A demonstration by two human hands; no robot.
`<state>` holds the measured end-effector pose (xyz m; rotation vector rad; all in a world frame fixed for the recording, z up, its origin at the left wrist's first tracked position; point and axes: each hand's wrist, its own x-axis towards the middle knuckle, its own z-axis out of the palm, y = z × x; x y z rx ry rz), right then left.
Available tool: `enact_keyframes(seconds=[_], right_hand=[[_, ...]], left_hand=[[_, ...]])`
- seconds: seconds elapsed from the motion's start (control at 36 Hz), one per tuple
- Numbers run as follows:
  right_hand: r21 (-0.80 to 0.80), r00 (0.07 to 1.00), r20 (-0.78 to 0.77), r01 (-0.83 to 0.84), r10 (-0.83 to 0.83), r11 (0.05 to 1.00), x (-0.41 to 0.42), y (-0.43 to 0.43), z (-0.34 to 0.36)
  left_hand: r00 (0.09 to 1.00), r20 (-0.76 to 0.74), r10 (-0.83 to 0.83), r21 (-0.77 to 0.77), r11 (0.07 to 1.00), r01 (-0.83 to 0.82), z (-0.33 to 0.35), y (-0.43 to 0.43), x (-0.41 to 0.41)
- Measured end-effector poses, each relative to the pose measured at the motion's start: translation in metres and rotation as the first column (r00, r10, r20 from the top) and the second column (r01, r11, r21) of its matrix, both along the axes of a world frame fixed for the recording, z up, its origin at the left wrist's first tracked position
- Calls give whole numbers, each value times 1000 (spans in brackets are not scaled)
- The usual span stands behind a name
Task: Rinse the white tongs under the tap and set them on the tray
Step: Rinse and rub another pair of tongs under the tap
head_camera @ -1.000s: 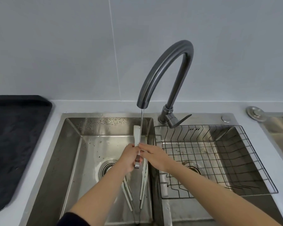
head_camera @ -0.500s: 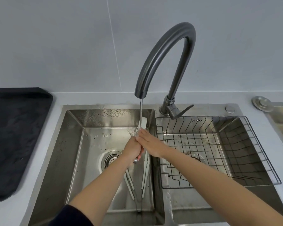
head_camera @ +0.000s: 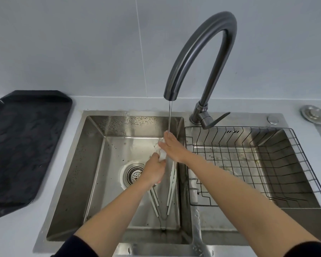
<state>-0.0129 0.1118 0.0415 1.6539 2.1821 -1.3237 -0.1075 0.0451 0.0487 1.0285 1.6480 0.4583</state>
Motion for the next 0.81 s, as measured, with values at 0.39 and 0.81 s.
enact_keyframes(seconds=[0.39,0.81], right_hand=[[47,995,23,-96,95,994,-8,-23,0],[58,996,-64,59,-55,997,-7,11,-2]], left_hand=[[1000,-2,7,49,999,-7,12,0,-4],[997,50,53,20,998,-54,13,-19,-19]])
